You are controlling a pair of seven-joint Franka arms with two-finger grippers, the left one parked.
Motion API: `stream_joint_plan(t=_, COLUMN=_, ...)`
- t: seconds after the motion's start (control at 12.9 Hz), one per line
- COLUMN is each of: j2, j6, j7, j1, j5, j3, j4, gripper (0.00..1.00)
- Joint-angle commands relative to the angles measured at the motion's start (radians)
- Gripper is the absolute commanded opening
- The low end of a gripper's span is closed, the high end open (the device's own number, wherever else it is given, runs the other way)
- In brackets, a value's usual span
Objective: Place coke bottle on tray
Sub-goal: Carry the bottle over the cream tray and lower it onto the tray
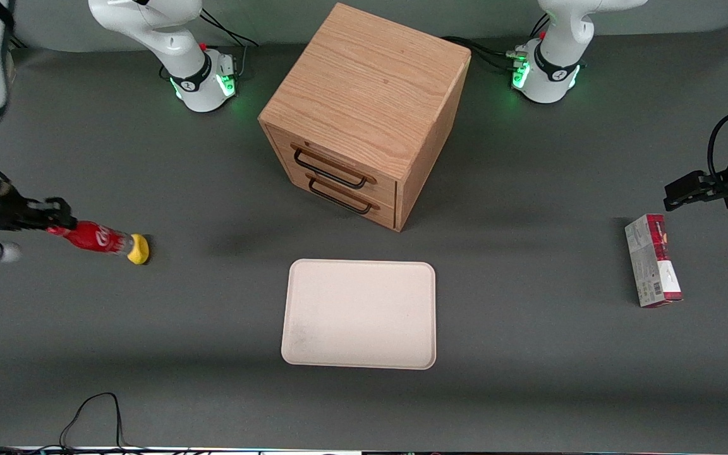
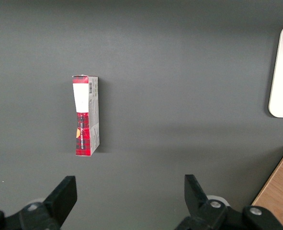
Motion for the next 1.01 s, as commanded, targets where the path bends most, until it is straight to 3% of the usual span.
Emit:
stream_joint_plan(t=0.0, j2=0.259, j6=-0.055, j7=0.283, j1=0.057, j5=0.029, j3=0.088, j4=0.335, gripper=0.0)
stream_joint_plan(t=0.31, j2=0.423, j6=0.213, j7=0.544, j1=0.065, j5=0.026, j3=0.251, j4=0.4, gripper=0.0)
stream_joint_plan(t=0.54, j2=0.514, j6=0.367, j7=0.606, j1=0.135, j5=-0.017, j3=0.247, j4=0.402, gripper=0.0)
stream_joint_plan(t=0.62, j2=0.543, j6=0.411, j7=0.635, j1=0.163, j5=-0.06, j3=0.244, j4=0.402, gripper=0.0)
stream_joint_plan(t=0.93, j2=0.61, j6=0.461, j7=0.649, j1=0.195, j5=-0.112, j3=0.245, j4=0.4, gripper=0.0)
